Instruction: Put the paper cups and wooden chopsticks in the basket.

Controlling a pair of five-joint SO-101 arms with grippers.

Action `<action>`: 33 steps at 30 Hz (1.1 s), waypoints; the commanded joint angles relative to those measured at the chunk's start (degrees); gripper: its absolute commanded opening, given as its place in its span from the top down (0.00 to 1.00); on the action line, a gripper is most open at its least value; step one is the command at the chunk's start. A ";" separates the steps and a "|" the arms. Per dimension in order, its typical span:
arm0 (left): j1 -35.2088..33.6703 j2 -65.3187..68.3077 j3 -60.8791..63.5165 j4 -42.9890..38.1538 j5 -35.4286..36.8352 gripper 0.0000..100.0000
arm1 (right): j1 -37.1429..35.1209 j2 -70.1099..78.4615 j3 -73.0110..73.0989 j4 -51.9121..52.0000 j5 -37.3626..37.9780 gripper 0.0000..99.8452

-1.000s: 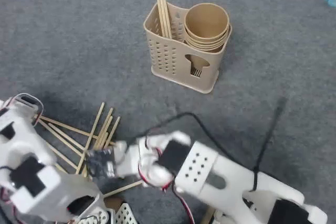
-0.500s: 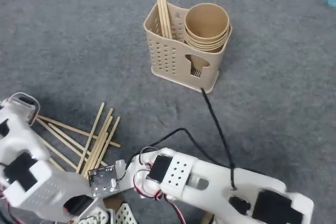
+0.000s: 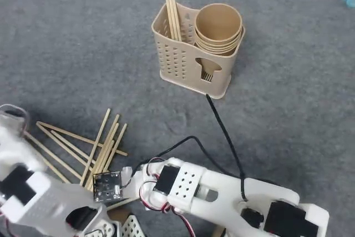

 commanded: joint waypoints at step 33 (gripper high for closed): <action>-33.05 15.91 -32.48 1.41 -5.80 0.77 | -4.44 3.82 0.79 -6.20 -7.74 0.84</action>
